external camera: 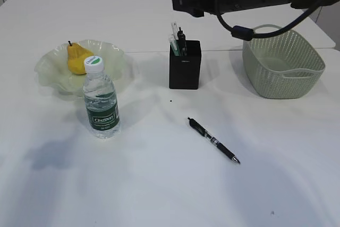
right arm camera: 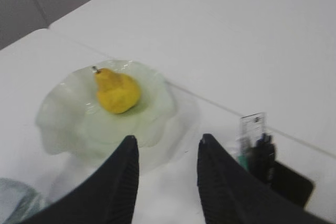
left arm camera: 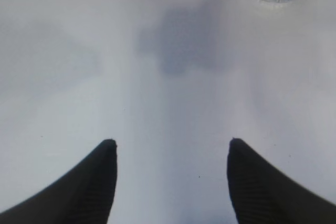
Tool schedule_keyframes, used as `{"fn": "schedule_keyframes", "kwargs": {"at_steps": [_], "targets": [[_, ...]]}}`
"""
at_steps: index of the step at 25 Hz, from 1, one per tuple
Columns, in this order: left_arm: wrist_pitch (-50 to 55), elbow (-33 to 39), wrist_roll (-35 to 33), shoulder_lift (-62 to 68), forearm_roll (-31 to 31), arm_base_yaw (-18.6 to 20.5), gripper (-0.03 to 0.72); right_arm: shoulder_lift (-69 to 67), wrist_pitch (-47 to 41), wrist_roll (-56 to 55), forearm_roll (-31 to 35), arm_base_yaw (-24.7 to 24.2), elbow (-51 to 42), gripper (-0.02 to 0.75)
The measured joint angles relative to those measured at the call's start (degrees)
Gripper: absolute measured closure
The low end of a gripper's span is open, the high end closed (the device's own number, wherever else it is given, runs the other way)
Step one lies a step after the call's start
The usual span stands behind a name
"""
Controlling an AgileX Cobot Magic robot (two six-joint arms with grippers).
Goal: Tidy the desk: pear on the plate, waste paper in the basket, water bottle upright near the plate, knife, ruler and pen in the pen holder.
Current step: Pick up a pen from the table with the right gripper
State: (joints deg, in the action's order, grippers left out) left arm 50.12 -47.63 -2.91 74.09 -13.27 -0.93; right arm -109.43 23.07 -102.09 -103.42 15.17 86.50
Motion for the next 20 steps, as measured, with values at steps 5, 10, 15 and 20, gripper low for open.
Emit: {"fn": "schedule_keyframes", "kwargs": {"at_steps": [5, 10, 15, 20], "targets": [[0.9, 0.0, 0.0, 0.0, 0.0, 0.0, 0.221, 0.0, 5.1, -7.8, -2.6, 0.0, -0.2, 0.454], [1.6, 0.0, 0.0, 0.0, 0.0, 0.0, 0.221, 1.0, 5.2, -8.6, -2.6, 0.0, -0.2, 0.454], [1.6, 0.0, 0.0, 0.0, 0.0, 0.0, 0.221, 1.3, 5.2, -9.0, -2.6, 0.0, -0.2, 0.454], [1.8, 0.0, 0.0, 0.0, 0.0, 0.0, 0.221, 1.3, 5.3, -13.5, -2.6, -0.4, -0.4, 0.454]]}}
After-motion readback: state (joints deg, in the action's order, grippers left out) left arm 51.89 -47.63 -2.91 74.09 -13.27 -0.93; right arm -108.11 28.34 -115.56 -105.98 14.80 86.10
